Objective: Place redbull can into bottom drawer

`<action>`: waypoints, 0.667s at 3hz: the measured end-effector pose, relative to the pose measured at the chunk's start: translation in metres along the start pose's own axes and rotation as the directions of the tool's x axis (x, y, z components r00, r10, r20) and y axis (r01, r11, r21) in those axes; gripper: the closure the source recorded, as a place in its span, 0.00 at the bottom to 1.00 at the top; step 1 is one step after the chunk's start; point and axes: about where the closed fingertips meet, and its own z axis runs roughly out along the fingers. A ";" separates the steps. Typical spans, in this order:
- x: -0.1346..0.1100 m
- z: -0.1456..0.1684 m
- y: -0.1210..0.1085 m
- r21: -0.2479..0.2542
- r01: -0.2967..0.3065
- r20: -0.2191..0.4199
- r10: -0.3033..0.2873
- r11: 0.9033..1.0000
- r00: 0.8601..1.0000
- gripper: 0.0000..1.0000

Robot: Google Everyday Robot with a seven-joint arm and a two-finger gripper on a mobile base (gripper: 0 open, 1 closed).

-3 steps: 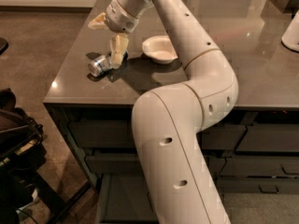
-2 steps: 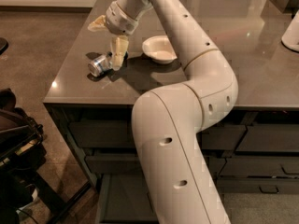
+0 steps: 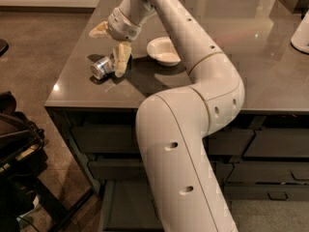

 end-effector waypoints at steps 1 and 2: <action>0.003 0.006 0.003 -0.011 -0.012 0.010 0.012 1.000 1.000 0.00; 0.003 0.006 0.003 -0.011 -0.013 0.010 0.013 1.000 1.000 0.18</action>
Offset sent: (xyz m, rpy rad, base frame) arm -0.0010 0.0005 -0.0066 0.0003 0.0171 0.0000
